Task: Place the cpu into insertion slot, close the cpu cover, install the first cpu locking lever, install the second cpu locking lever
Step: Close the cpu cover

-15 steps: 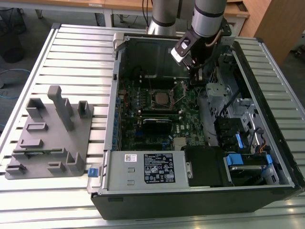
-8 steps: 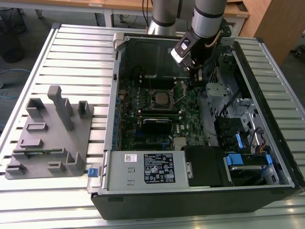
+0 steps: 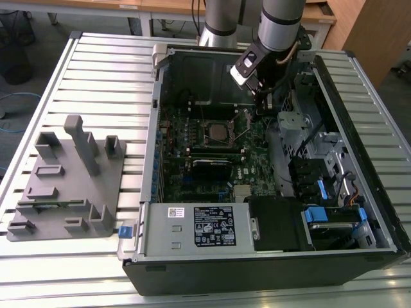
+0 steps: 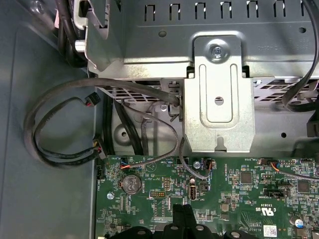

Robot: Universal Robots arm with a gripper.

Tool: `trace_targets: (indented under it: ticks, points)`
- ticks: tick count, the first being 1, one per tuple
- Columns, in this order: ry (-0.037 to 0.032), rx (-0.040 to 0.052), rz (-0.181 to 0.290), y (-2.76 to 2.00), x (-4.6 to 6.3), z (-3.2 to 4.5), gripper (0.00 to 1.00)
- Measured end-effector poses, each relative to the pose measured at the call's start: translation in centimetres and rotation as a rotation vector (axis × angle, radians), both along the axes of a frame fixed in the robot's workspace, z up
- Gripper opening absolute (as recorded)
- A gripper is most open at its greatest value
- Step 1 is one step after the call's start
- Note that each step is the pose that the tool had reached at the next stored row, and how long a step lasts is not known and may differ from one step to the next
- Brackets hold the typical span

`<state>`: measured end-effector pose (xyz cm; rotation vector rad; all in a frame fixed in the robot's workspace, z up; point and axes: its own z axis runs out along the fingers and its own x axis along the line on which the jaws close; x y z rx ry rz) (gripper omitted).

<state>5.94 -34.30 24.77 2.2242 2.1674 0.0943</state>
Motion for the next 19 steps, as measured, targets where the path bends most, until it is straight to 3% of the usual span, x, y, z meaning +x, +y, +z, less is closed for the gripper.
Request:
trace_targets:
  ticks: [9, 19]
  points:
    - [-0.0001, 0.0002, 0.000, 0.01, -0.3, -0.05, 0.10]
    - [-0.0011, -0.0007, 0.000, 0.13, -2.1, -0.26, 0.10]
